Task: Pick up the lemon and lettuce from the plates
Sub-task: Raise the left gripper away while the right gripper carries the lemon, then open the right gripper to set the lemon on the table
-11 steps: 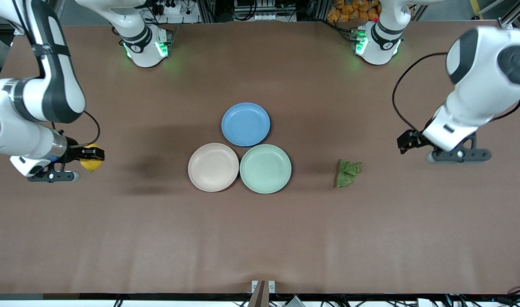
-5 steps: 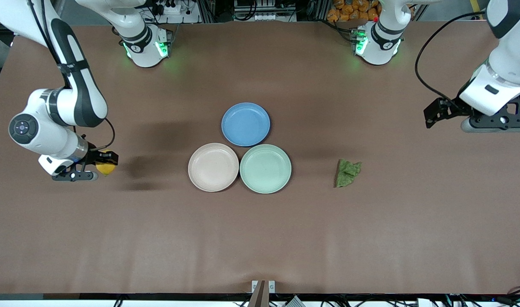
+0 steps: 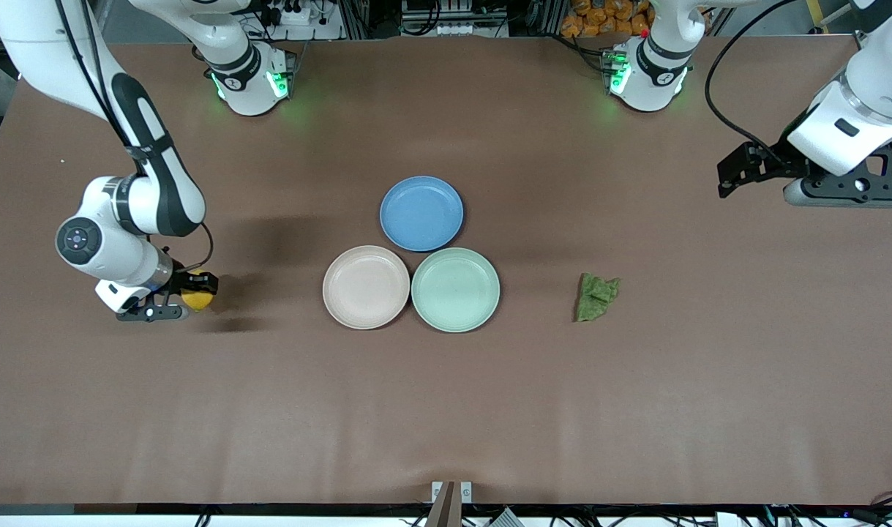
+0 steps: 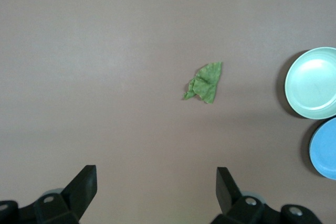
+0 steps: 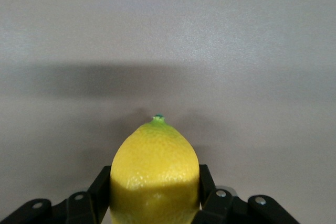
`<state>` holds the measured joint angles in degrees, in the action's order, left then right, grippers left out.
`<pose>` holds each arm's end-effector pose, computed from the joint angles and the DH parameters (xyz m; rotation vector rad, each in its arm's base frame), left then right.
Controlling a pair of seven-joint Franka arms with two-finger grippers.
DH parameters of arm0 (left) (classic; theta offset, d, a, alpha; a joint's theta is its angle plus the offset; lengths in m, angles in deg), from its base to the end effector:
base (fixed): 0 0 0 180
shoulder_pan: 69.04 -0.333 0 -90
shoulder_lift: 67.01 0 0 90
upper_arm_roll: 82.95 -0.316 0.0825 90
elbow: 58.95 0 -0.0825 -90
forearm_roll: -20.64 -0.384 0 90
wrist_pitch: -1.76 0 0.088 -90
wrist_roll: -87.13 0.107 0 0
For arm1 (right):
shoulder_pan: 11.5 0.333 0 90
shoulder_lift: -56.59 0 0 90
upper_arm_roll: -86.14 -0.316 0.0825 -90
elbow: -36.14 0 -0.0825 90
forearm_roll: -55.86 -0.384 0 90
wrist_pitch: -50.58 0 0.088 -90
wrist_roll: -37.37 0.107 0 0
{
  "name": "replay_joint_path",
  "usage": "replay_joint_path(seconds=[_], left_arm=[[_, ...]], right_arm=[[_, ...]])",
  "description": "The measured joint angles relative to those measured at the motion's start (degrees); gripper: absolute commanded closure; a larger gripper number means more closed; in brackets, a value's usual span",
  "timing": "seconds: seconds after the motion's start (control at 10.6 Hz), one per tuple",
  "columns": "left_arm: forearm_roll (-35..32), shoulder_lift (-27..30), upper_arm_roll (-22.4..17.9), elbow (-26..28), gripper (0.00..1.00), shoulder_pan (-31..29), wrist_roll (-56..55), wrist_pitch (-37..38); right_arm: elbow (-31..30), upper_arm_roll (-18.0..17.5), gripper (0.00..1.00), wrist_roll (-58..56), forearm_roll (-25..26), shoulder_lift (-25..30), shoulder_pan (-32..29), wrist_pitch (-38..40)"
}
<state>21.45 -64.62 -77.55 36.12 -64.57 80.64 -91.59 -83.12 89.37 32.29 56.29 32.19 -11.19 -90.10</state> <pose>0.5375 -0.0960 0.6106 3.1285 -0.0910 0.0156 0.5813 -0.0295 0.2152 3.1152 0.0749 -0.0830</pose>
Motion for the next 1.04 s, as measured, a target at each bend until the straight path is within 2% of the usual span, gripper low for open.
replay_joint_path(seconds=[0.09, 0.19, 0.66, 1.04], left_arm=[[0.01, 0.01, 0.13, -0.62, 0.0, 0.0, 0.0, 0.91], [0.01, 0.02, 0.14, -1.31, 0.0, -0.01, 0.0, 1.19], [0.01, 0.01, 0.13, -2.14, 0.0, -0.14, 0.0, 2.68], [0.01, -0.03, 0.11, -2.14, 0.0, -0.23, 0.0, 2.9]], right_arm=[[0.01, 0.01, 0.21, 0.0, 0.0, -1.06, -0.15, -1.05], [0.02, 0.01, 0.0, -0.04, 0.0, -1.91, -0.48, -1.84], [1.71, 0.0, 0.0, -0.5, 0.0, -2.83, -1.34, -0.23], [17.0, 0.0, 0.0, -0.5, -0.07, -2.26, -1.34, 23.43]])
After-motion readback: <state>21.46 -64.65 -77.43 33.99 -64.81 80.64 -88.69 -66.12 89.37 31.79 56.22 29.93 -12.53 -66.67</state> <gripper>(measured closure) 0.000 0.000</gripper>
